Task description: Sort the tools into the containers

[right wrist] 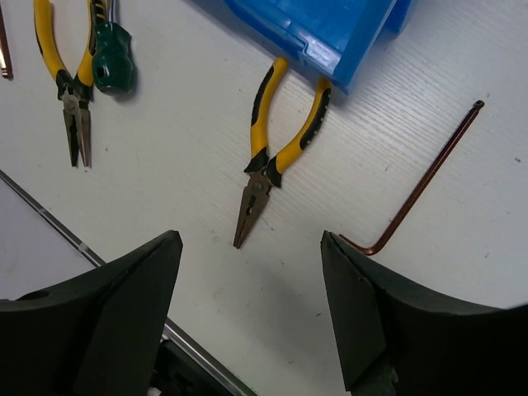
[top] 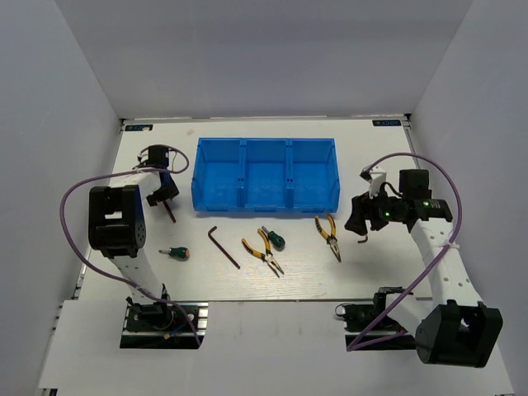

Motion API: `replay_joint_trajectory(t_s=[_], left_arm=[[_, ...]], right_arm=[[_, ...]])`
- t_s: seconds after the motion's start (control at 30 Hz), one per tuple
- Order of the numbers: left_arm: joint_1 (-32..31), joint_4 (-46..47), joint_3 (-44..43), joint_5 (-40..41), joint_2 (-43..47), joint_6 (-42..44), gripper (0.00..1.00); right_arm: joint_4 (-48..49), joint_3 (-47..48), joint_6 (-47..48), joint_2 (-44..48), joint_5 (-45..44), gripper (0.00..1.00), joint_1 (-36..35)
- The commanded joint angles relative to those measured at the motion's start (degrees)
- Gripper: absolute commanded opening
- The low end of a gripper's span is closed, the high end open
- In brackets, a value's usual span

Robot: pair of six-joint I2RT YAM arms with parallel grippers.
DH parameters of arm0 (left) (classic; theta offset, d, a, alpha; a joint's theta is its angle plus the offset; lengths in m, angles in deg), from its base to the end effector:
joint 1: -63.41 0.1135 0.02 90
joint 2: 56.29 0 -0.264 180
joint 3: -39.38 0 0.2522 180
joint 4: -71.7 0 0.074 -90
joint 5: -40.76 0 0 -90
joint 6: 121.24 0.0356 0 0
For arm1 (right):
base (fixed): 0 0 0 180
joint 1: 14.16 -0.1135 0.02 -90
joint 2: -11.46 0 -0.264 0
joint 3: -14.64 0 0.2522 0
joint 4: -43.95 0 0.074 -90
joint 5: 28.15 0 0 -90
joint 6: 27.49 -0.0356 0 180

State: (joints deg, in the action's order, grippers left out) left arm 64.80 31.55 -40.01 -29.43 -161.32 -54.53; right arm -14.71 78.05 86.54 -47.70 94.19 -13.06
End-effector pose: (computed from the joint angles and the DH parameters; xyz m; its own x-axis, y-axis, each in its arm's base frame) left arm 0.3595 0.0208 0.1613 -0.7735 -0.3909 -0.4989 -0.5091 0.8521 0.1218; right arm 0.1971 0.0153 0.2742 -0.6224 -0.3322 -0.7087 -0.6006 0.7833 0.1603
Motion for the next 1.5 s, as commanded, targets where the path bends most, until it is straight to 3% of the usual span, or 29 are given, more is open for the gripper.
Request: replay_joint_trajectory(t_s=[0.0,0.1,0.2,0.37,0.4,0.43,0.77,0.93,1.03,1.07,1.1,1.2,1.33,1.47], left_arm=[[0.37,3.18,2.69,-3.20,0.71,0.26,0.60],[0.90,5.21,4.89,-4.43,-0.70,-0.26,0.48],[1.42,7.14,7.00,-5.57,-1.31,-0.88,0.43],[2.47,7.67,9.19,-7.60,-1.23,-1.41,0.12],[2.48,7.67,9.20,-8.12,-0.27,-1.41,0.03],[2.48,7.67,8.68,-8.12,0.26,-1.41,0.00],[3.01,1.88,4.89,-10.67,16.07,-1.41,0.00],[1.69,0.11,0.86,-17.77,22.94,1.84,0.00],[0.20,4.31,0.23,-28.75,23.65,2.63,0.00],[-0.33,4.85,-0.81,-31.04,22.52,3.24,0.00],[-0.86,5.90,-1.34,-36.54,21.63,3.25,0.00],[-3.23,8.72,-5.63,-42.90,17.60,4.39,0.00],[-7.00,7.33,-12.50,-45.04,11.97,7.29,0.00],[-8.50,6.70,-14.35,-43.11,8.28,7.82,0.00]], right_arm=[[0.43,4.13,-0.12,-1.13,1.06,0.74,-0.05],[-0.53,6.32,-0.21,-2.36,2.03,0.74,-0.31],[-2.72,9.40,0.75,-3.86,3.34,0.74,-0.66],[-4.66,13.54,2.24,-5.00,5.45,0.70,-2.93],[-5.62,15.20,2.86,-5.61,6.24,0.68,-3.56],[-5.98,15.65,3.56,-5.88,6.59,0.68,-4.17],[-7.22,19.17,4.80,-9.93,5.02,0.63,-14.55],[-7.56,20.22,5.58,-11.59,3.26,0.60,-19.46],[-8.09,20.40,7.51,-12.82,1.33,0.39,-24.81],[-8.09,20.31,8.04,-13.87,0.19,0.25,-25.88],[-7.74,20.23,8.40,-14.40,-0.25,0.18,-26.93],[-7.04,21.10,8.49,-17.39,-3.59,0.06,-31.59],[-5.02,23.47,4.64,-22.66,-7.19,0.09,-36.52],[-3.17,26.99,2.60,-28.19,-8.96,0.30,-40.55]])
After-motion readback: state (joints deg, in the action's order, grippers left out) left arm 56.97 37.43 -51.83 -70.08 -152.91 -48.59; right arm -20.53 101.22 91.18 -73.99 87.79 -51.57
